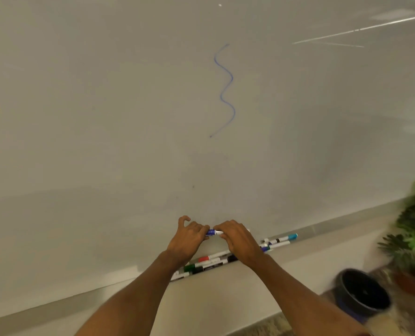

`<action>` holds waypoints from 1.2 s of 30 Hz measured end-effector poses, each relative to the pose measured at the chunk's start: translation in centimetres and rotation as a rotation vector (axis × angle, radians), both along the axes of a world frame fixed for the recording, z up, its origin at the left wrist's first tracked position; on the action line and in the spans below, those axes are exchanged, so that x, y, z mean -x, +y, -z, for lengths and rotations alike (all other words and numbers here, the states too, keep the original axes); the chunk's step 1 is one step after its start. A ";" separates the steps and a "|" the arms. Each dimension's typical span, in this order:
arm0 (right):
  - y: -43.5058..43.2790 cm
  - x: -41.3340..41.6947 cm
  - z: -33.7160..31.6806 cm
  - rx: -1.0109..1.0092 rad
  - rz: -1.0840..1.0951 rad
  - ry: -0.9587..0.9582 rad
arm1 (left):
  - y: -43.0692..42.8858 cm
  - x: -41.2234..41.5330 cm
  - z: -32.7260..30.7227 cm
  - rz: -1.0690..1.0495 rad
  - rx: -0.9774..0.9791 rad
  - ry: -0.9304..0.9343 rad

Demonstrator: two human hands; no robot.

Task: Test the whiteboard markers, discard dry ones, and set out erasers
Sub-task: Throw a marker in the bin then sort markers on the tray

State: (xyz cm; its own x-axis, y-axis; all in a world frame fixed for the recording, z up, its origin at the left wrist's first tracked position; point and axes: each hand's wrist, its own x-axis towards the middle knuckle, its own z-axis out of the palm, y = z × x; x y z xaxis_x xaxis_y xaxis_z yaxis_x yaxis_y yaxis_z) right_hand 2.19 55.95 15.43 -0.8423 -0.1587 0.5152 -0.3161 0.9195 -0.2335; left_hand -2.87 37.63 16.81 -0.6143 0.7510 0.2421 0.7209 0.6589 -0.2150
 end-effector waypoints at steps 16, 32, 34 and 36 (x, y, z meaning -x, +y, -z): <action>0.3 -7.0 4.4 0.069 0.090 -0.122 | 3.0 -3.6 5.5 0.132 -0.002 -0.298; 16.3 -9.5 10.3 0.007 0.513 -0.242 | 19.8 -4.2 9.5 0.110 0.019 -0.462; 20.0 -8.9 10.5 0.020 0.525 -0.249 | 23.3 -3.8 9.8 0.094 0.019 -0.474; 23.6 -8.3 10.8 0.037 0.538 -0.254 | 27.1 -3.3 10.4 0.076 0.002 -0.498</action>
State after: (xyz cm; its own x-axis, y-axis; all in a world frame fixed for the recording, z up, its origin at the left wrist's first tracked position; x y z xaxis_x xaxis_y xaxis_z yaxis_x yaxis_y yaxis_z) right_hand 10.50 79.56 4.65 -0.8971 0.3384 0.2842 0.2617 0.9250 -0.2755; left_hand 0.38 64.68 6.44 -0.5980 0.7986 -0.0682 0.7825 0.6002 0.1658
